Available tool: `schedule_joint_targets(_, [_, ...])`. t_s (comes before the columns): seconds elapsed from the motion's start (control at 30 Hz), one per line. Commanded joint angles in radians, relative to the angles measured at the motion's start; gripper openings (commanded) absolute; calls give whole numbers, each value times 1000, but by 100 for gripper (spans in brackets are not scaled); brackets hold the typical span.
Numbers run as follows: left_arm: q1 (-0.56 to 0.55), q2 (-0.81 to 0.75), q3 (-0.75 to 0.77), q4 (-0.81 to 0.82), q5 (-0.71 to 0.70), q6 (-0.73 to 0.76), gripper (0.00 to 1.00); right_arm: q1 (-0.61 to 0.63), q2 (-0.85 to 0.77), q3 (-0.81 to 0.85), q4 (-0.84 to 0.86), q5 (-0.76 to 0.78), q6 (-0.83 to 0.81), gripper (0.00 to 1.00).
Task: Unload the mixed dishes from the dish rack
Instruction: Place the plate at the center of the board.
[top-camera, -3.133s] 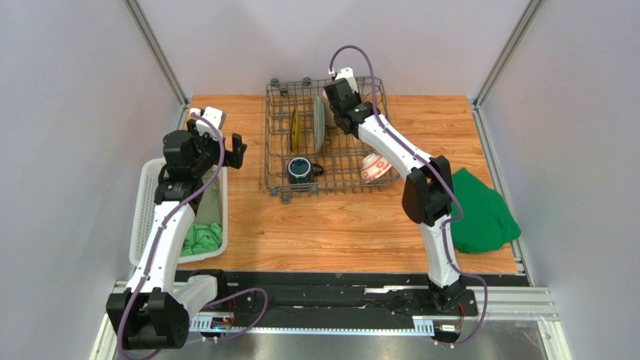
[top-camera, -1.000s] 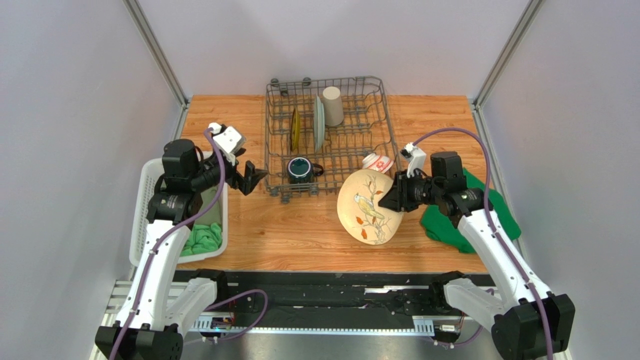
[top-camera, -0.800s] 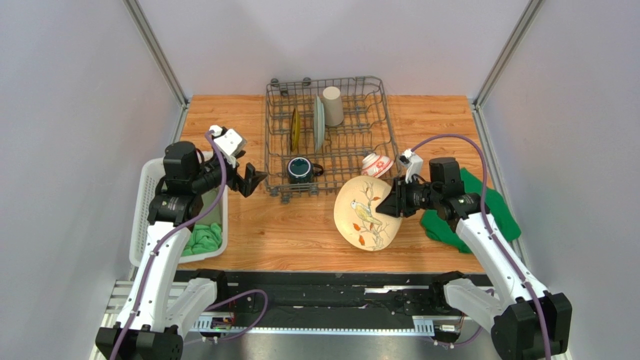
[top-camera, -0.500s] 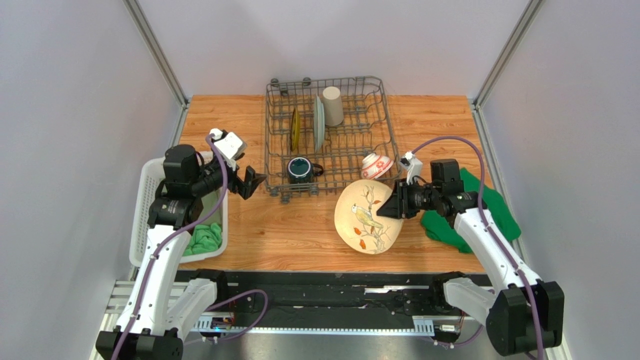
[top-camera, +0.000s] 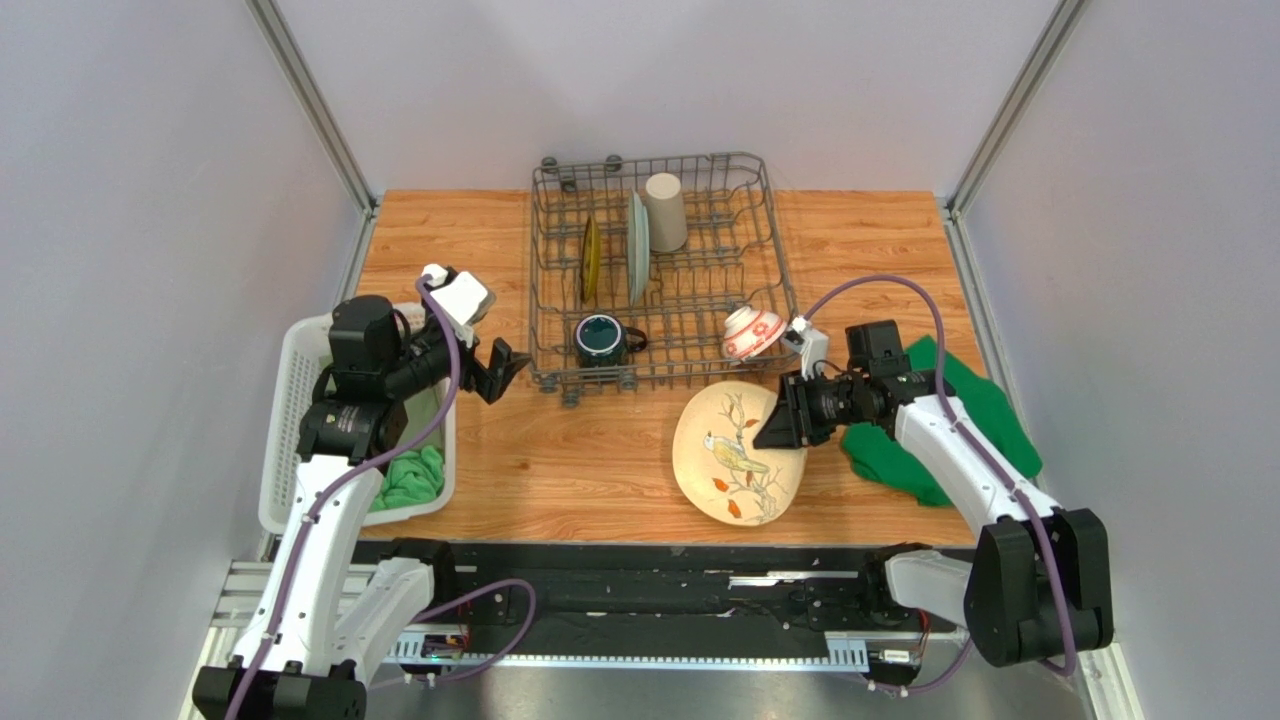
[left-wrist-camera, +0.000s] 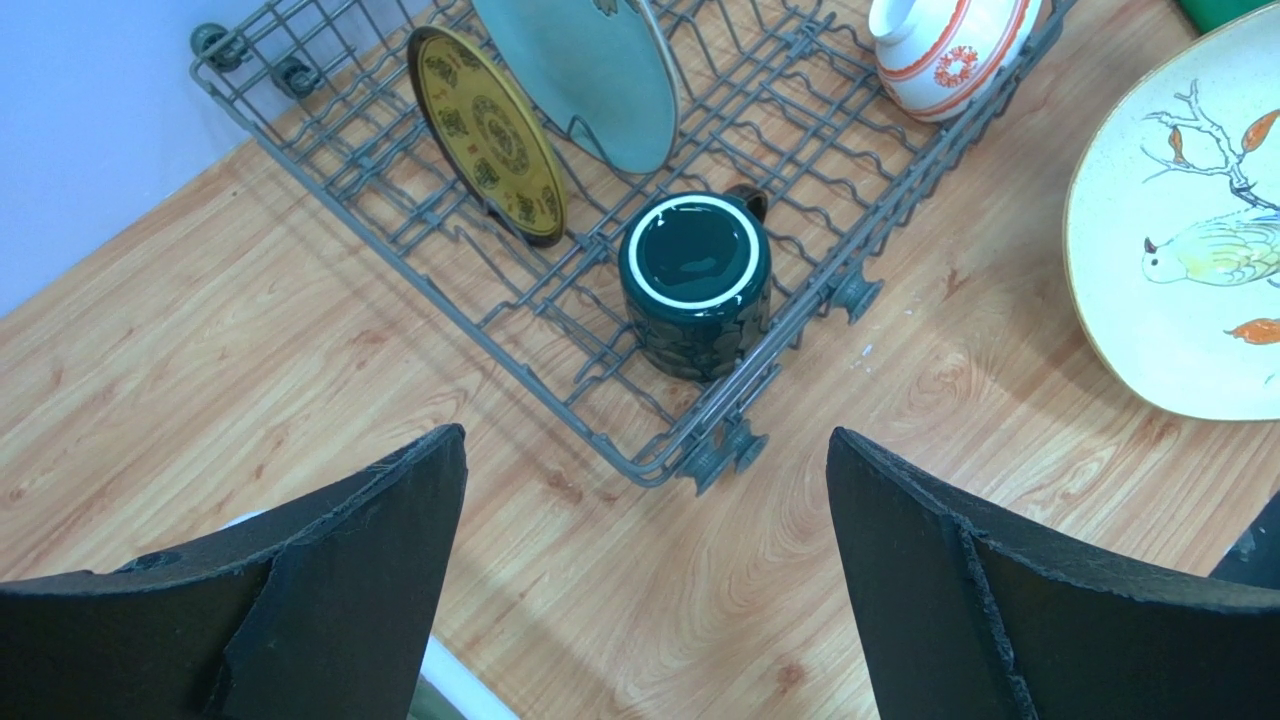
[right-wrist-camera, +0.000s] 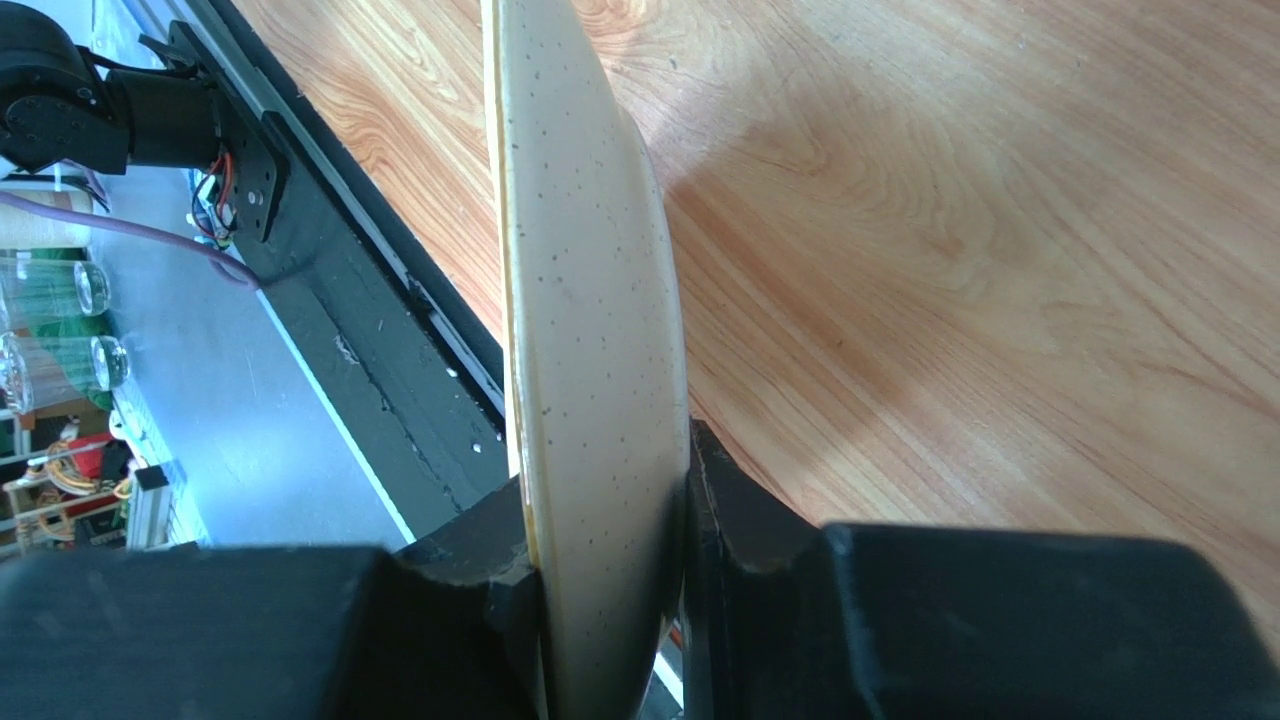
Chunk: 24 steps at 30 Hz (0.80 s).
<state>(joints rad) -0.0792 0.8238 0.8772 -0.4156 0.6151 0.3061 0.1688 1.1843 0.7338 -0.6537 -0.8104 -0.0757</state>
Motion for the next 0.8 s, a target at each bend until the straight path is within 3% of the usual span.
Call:
schedule_joint_targets(0.0, [-5,-17,-3,28,2,41,98,-11,34,44,49,-90,-12,0])
schedule_joint_targets(0.77, [-5,-2,-26,58,15,39,98,-77,204,45,91,-105,-55,0])
